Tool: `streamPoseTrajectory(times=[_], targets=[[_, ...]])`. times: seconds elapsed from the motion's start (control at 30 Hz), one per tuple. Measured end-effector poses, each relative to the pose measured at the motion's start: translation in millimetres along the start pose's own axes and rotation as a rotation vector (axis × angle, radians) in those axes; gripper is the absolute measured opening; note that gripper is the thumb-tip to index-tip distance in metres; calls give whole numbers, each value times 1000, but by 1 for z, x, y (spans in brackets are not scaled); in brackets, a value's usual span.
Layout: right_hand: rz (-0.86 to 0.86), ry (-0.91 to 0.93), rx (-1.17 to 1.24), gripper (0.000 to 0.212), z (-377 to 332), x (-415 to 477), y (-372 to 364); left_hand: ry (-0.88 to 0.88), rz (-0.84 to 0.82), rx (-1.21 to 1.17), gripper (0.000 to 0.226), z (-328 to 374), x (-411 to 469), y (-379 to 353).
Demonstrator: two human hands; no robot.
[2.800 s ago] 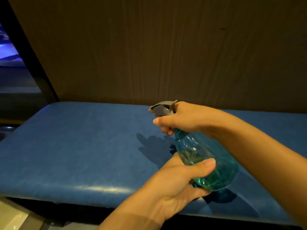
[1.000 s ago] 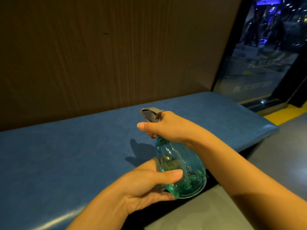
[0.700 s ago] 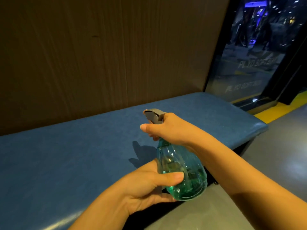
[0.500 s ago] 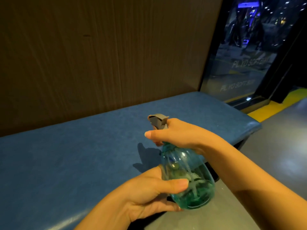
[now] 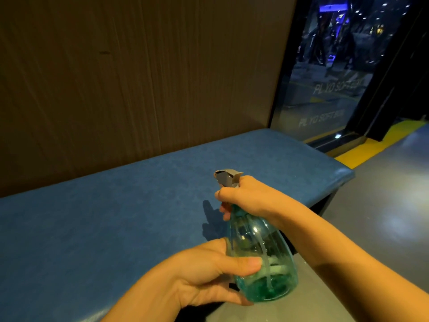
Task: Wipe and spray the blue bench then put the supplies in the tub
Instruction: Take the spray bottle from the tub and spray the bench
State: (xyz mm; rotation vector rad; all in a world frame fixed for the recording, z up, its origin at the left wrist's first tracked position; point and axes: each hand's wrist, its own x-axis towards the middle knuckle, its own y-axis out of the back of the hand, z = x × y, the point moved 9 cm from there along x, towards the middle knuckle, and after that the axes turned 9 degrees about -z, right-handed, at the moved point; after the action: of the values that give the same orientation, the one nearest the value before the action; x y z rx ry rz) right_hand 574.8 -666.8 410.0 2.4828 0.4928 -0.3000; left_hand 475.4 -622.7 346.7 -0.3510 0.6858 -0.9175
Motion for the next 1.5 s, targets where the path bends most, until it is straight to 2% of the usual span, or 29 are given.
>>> streamPoseTrajectory(times=[0.2,0.4,0.53,0.63,0.77,0.87,1.03,1.17,1.37,1.5], targets=[[114,1,50,19,-1,3,19,-47,95,18,49,15,-1,11],[132,-7,91,20,0,10,31,-138,163,-112,45,21,2,14],[171,-35,118,21,7,12,43,-165,236,-113,57,26,6,12],[187,-63,127,21,11,12,51,-167,280,-80,39,33,7,11],[215,-70,229,14,19,11,60,-157,316,-29,32,40,12,12],[240,-69,286,12,25,9,66,-147,338,8,30,41,16,11],[310,-118,169,14,32,4,74,-114,335,-16,29,33,24,11],[308,-116,177,16,35,4,75,-107,309,-19,28,31,27,12],[330,-54,197,26,32,9,92,-165,295,-31,28,43,37,9],[394,-66,158,17,33,12,110,-226,341,-57,23,56,46,8]])
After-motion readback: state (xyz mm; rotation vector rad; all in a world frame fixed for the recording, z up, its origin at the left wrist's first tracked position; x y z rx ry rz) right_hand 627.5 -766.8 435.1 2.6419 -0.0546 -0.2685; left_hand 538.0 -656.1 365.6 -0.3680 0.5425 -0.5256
